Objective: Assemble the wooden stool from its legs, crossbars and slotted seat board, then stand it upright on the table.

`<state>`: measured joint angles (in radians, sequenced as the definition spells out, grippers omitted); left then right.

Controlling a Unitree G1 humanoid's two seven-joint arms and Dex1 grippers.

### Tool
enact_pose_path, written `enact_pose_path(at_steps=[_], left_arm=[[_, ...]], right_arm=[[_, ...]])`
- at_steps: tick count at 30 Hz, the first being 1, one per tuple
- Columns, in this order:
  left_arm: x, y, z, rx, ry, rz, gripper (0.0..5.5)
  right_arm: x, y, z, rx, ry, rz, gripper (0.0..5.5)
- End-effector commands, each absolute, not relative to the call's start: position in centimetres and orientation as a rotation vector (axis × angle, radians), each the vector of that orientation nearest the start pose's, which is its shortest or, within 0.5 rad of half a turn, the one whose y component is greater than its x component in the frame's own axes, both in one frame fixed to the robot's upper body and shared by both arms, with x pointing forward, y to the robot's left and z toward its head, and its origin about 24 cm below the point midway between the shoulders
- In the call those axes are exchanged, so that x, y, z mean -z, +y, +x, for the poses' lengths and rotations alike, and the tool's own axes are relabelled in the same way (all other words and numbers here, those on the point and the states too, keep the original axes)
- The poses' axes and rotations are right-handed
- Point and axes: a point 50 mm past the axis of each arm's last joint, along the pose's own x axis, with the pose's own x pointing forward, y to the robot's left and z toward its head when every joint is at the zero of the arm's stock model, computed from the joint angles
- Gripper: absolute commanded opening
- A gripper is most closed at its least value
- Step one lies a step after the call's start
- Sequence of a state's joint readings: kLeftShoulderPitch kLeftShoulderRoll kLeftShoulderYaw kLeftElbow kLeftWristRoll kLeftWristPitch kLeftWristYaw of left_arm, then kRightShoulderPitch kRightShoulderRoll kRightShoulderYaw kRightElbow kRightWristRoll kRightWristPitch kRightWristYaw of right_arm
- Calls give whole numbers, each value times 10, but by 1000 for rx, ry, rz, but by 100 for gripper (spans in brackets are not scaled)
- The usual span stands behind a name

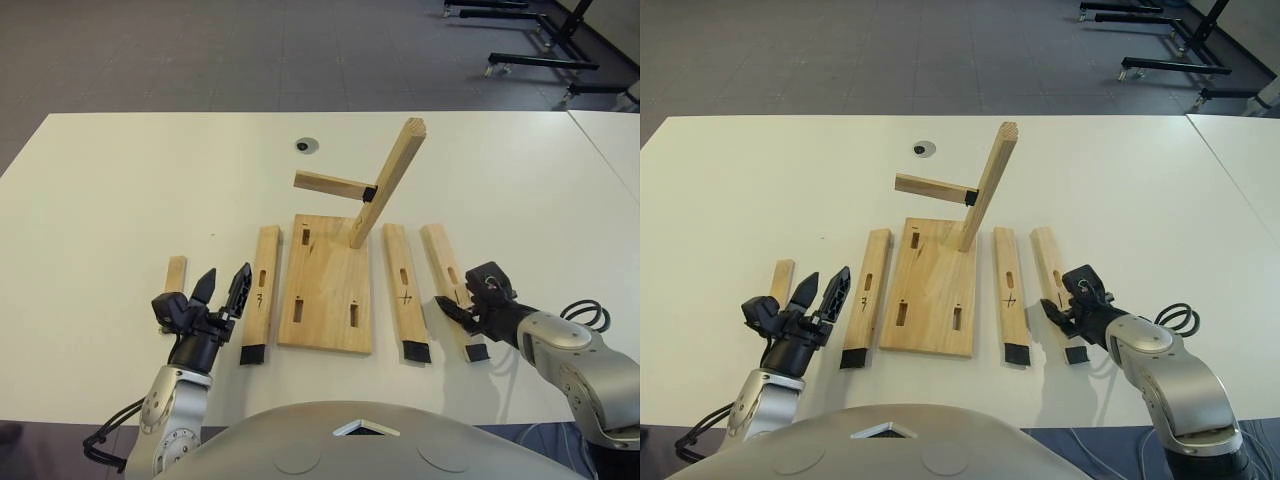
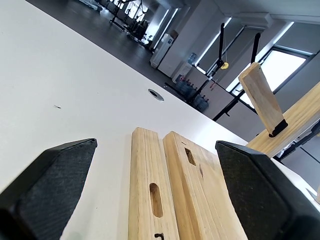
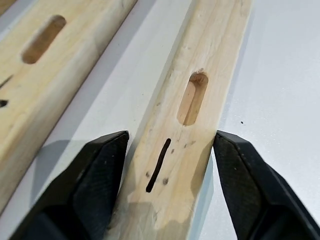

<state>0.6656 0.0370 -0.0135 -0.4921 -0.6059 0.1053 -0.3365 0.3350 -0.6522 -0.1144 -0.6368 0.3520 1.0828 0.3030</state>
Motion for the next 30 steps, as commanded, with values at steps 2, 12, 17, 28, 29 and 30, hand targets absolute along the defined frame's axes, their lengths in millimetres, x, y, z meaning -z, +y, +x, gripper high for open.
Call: enact_pose_path(at_steps=[2, 12, 17, 28, 29, 30], left_arm=[[-38, 161, 128, 187, 120, -556, 436], [-43, 166, 137, 241, 99, -543, 436], [-54, 170, 146, 341, 68, -536, 436], [-123, 202, 180, 547, -170, -491, 436], [-133, 202, 181, 586, -195, -489, 436], [-140, 202, 183, 624, -211, -495, 436]], right_arm=[[-32, -251, 150, -135, 967, -213, 211], [-61, -233, 197, -12, 674, -23, 209], [-86, -236, 258, 22, 387, 173, 207], [-251, -217, 314, -521, -492, 287, 207], [-268, -204, 306, -674, -548, 240, 207], [-279, -194, 297, -794, -587, 196, 207]])
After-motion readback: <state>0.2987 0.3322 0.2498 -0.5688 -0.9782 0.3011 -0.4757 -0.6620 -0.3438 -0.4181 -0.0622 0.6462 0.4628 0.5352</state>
